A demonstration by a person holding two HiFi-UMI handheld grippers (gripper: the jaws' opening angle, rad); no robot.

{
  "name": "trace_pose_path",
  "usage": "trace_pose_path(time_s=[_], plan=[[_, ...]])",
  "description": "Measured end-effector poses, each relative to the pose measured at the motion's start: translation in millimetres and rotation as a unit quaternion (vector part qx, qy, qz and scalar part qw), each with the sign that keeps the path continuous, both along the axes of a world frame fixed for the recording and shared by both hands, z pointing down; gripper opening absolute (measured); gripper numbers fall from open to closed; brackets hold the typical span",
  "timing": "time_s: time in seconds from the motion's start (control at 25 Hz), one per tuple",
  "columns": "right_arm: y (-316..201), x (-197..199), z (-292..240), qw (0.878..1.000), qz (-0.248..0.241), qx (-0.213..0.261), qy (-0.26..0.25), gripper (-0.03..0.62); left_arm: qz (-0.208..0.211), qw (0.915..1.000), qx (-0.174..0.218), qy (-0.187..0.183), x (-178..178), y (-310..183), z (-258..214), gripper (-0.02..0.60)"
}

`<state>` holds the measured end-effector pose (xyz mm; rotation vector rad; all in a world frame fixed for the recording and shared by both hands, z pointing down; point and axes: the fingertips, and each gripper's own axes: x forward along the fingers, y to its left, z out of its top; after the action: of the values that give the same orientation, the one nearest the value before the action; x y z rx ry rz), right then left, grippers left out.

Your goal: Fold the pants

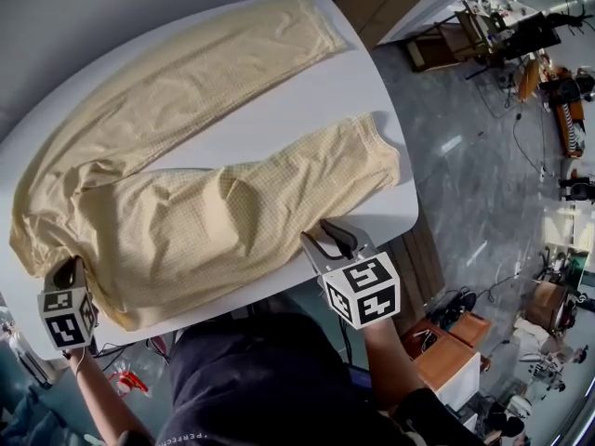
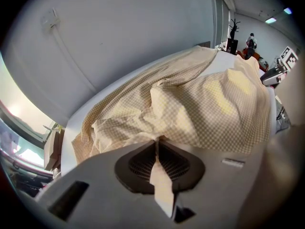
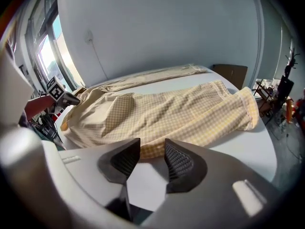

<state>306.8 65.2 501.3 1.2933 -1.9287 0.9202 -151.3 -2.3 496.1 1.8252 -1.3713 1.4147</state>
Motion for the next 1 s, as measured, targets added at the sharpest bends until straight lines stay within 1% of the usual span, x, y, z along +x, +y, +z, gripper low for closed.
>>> trace_pose_path(time_s=[0.08, 0.16, 0.24, 0.4, 0.44, 0.52, 0.64, 0.76, 0.84, 1.0], plan=[[-1.9, -2.1, 2.2, 1.000, -0.005, 0.002, 0.018, 0.151, 0.000, 1.0000, 0.000, 0.000, -0.5, -0.2, 0.9, 0.020], [-2.8, -0.9, 3.0, 0.999, -0.009, 0.004, 0.034, 0.136, -0.001, 1.0000, 0.000, 0.000, -0.7, 0.5, 0.6, 0.020], [-3.7, 2.1, 2.6, 0.999, -0.006, 0.006, 0.042, 0.109, -0.001, 1.0000, 0.001, 0.000, -0.4, 0.8, -0.4, 0.020], [-5.1, 5.3, 2.9, 0.999, 0.000, 0.010, 0.051, 0.077, -0.001, 1.0000, 0.003, 0.004, -0.8, 1.0, -1.2, 0.020], [-5.4, 5.0, 2.9, 0.999, 0.002, 0.011, 0.051, 0.065, -0.001, 1.0000, 0.004, 0.005, -0.8, 1.1, -1.6, 0.020], [-6.1, 3.2, 2.2, 0.999, 0.005, 0.012, 0.052, 0.018, -0.002, 1.0000, 0.006, 0.007, -0.7, 1.2, -3.3, 0.020], [-7.0, 1.9, 1.0, 0.998, 0.003, 0.012, 0.059, 0.014, -0.002, 0.9999, 0.012, 0.009, -1.8, 1.1, -6.5, 0.020], [-8.2, 1.6, -3.0, 0.999, 0.007, 0.014, 0.049, 0.014, -0.005, 0.9997, 0.020, 0.011, -2.3, 2.1, -11.1, 0.020], [-11.1, 0.5, -8.7, 0.999, 0.009, 0.022, 0.038, 0.012, -0.011, 0.9995, 0.025, 0.012, -2.6, 4.7, -14.0, 0.020], [-20.3, -2.8, -22.4, 0.998, -0.003, 0.047, 0.031, 0.012, -0.029, 0.9988, 0.038, 0.014, -7.2, 8.8, -19.6, 0.020]])
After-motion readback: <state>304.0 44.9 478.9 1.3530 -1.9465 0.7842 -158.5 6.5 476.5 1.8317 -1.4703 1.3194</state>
